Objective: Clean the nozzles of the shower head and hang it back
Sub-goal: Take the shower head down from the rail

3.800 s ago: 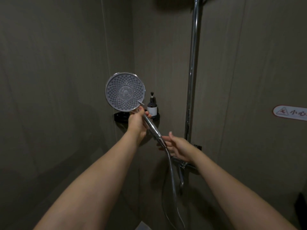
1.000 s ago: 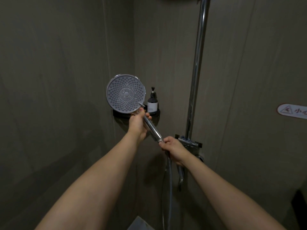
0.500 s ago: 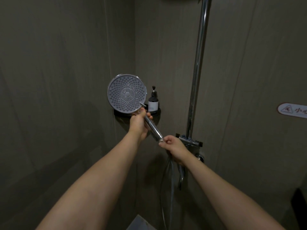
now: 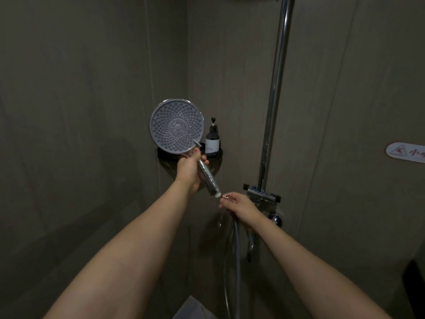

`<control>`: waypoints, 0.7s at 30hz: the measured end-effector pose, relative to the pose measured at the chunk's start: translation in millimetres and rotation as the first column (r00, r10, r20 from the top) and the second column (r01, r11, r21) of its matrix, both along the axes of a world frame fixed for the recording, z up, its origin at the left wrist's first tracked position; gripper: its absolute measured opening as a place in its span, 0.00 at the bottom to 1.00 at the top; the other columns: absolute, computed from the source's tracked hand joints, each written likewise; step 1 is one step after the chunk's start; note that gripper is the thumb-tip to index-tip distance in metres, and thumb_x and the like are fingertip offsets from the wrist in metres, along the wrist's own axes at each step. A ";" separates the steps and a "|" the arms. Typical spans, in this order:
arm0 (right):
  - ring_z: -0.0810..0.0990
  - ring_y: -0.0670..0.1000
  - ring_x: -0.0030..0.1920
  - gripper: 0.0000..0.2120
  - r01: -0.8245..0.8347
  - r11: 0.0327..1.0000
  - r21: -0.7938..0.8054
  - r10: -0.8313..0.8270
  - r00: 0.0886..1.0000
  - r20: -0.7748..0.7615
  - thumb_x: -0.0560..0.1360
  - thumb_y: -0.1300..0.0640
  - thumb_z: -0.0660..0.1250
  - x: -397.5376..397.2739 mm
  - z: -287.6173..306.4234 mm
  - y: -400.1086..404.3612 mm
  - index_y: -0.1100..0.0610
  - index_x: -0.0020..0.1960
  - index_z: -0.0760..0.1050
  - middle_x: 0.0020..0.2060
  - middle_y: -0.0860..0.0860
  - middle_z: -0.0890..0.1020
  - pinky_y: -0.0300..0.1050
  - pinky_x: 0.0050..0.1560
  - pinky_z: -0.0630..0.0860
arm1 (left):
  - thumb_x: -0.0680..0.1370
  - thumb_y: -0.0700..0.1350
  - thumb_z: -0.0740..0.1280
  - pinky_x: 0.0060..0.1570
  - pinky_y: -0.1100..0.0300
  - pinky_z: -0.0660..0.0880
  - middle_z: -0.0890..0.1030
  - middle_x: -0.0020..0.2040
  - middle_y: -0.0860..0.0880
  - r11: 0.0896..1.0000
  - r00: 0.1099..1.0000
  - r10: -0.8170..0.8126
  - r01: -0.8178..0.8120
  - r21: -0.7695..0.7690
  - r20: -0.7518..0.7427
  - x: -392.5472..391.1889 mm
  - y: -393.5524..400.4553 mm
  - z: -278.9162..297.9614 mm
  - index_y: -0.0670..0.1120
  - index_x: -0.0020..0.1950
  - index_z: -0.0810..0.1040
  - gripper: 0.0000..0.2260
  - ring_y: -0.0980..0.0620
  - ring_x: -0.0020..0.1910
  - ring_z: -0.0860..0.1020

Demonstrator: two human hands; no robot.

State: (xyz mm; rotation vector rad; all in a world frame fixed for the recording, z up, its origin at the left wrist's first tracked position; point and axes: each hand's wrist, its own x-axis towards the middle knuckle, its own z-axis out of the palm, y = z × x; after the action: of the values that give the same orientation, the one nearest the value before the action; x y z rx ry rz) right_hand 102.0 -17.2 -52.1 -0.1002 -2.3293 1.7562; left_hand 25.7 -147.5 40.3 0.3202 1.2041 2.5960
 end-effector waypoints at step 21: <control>0.68 0.48 0.31 0.11 0.254 0.967 -0.030 -0.255 0.967 -0.030 0.79 0.54 0.60 -6.0 -0.9 19.6 0.54 0.38 0.66 0.30 0.50 0.69 0.42 0.35 0.67 | 0.80 0.36 0.59 0.42 0.61 0.72 0.73 0.34 0.48 0.951 0.979 0.118 -0.159 -0.265 -0.165 -19.3 -15.4 -12.1 0.45 0.42 0.71 0.08 0.53 0.33 0.72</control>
State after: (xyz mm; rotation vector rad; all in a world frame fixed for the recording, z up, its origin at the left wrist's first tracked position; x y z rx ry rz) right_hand 96.0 2.4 -53.0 -0.3549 -2.1594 1.6477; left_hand 6.4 -163.0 28.2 0.3865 1.6764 2.5070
